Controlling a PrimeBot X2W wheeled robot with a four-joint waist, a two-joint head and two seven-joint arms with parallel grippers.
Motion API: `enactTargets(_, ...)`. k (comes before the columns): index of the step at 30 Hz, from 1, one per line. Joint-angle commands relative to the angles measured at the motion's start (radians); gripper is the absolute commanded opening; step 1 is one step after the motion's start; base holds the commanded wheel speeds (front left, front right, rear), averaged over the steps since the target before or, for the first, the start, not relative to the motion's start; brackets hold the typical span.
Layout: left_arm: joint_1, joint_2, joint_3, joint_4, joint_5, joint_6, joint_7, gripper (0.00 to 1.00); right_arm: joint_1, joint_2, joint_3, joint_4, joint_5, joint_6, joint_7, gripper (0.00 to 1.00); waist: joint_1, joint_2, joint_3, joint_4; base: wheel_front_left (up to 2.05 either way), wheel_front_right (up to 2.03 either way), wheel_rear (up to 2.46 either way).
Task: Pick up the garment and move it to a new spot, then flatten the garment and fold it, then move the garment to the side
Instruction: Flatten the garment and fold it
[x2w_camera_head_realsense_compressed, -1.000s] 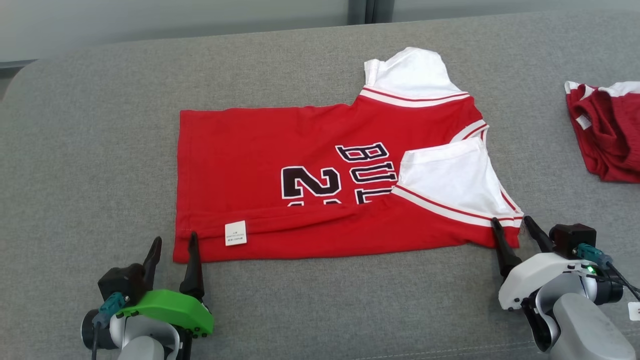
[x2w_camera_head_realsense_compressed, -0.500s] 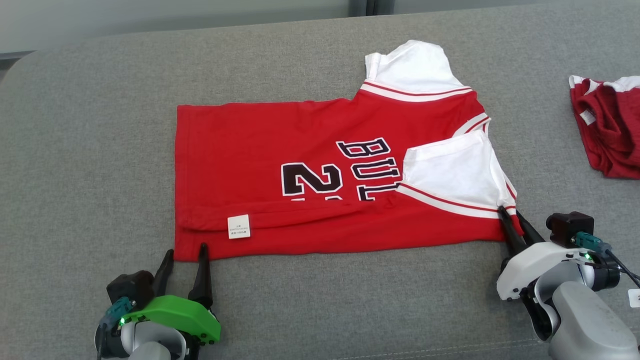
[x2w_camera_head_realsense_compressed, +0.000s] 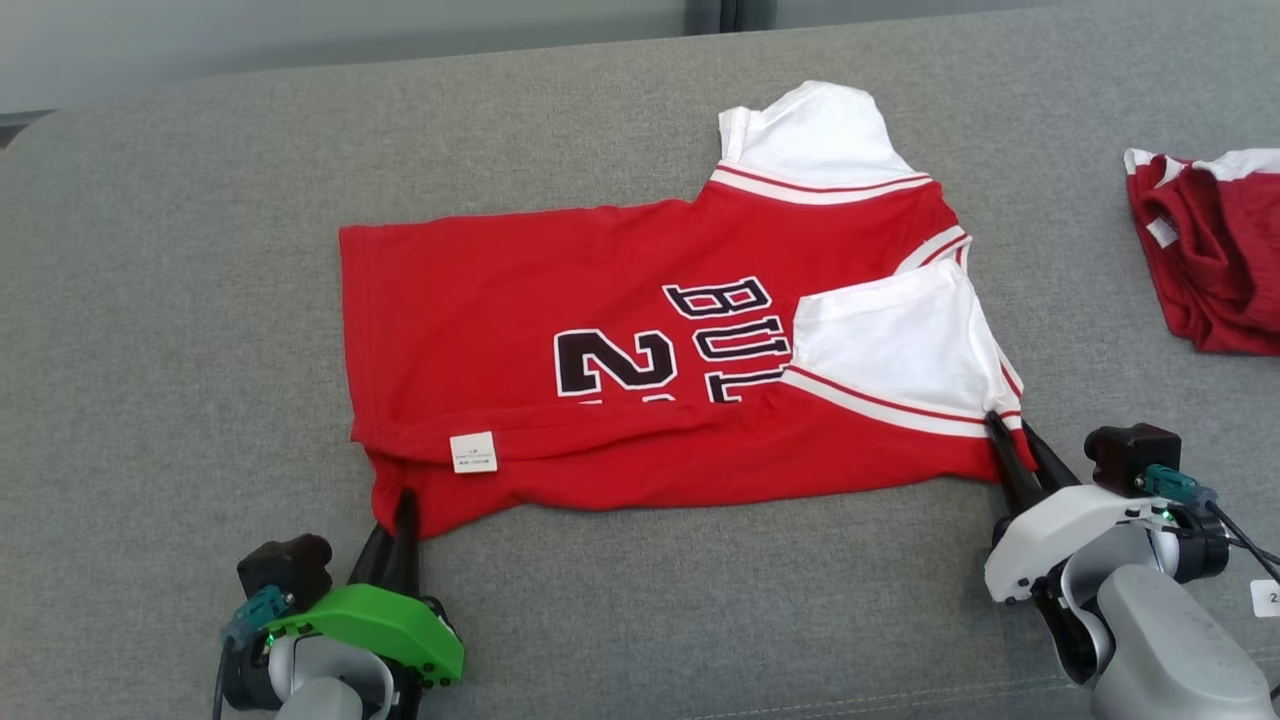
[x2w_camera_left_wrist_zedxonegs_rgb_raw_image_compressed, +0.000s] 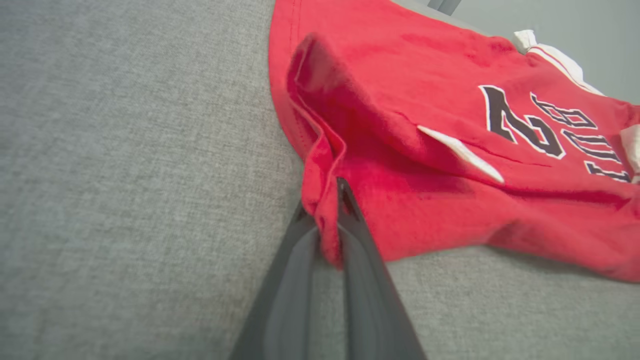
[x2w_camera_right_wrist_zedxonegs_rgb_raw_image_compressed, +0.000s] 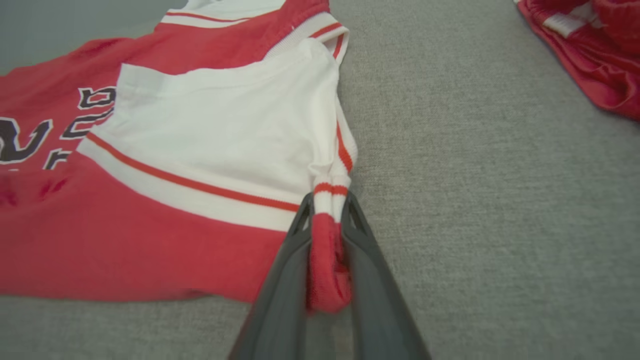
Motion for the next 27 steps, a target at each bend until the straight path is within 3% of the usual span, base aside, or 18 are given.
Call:
enactTargets(1,0.021,0.004,-0.001,0.003,-0.001,-0.003,0.002,0.0,0.016,0.0,-0.001,0.002,0.007,-0.002,0.0,0.0,0.0,0.0,-0.032,0.004,0.0,0.0,0.0)
enactTargets(11,0.092,0.018,0.026,0.04,0.033,-0.003,0.001,0.0,0.09,-0.002,0.009,0.038,0.033,-0.002,0.0,0.0,0.0,0.0,-0.181,0.01,0.0,0.0,0.0)
enactTargets(26,0.135,0.029,0.045,0.156,0.061,-0.001,0.001,0.0,0.159,-0.033,0.052,0.06,0.086,-0.002,0.0,0.0,0.0,0.0,-0.224,0.013,0.0,0.0,0.0)
enactTargets(27,0.13,0.03,0.051,0.153,0.067,-0.001,0.001,0.09,0.152,-0.039,0.043,0.068,0.079,-0.002,0.0,0.15,0.0,0.0,-0.219,0.014,0.0,0.0,0.0)
